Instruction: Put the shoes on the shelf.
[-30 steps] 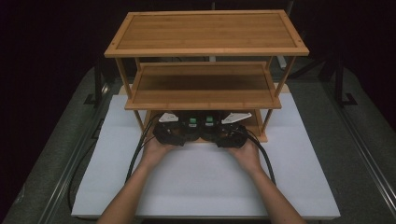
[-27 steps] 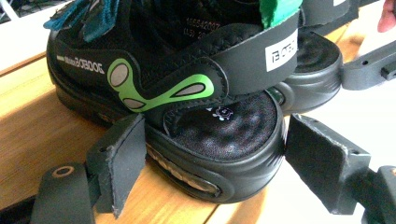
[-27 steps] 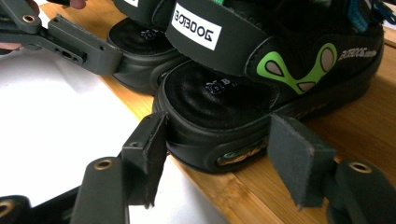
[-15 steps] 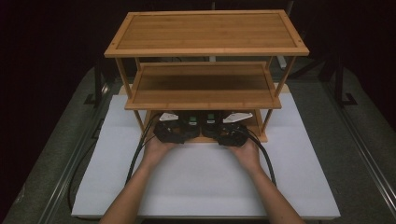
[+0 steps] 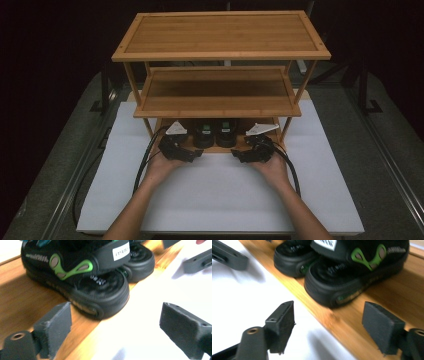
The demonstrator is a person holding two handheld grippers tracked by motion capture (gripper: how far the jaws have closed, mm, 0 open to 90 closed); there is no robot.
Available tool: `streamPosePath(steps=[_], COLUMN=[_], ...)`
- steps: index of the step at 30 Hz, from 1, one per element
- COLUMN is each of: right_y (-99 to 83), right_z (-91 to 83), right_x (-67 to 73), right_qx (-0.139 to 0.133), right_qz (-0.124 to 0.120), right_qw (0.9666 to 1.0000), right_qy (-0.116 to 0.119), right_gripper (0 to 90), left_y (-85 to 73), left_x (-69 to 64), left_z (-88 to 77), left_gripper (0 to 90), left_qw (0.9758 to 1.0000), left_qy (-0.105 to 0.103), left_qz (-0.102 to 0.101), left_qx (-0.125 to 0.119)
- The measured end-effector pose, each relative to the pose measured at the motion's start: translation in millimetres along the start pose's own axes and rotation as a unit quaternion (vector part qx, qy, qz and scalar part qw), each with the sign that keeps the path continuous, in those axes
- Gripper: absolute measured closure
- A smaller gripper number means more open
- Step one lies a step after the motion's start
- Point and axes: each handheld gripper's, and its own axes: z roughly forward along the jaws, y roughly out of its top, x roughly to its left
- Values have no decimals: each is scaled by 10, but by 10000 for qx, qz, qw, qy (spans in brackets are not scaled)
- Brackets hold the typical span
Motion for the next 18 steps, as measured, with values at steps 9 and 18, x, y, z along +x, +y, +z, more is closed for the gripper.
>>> streamPosePath(steps=[9, 18], right_y=[-194, -371], right_z=[-308, -590], right_x=[-54, -64], right_qx=[39, 62], right_qz=[102, 106], right_qw=[9999, 9997], right_qy=[-75, -215], right_gripper=[93, 22], left_y=[-136, -320], left_x=[-52, -161], left_z=[-180, -510], left_gripper=[0, 0], left_qw=[9998, 9996], left_qy=[6, 33], left_qz=[-20, 147], left_qx=[192, 221])
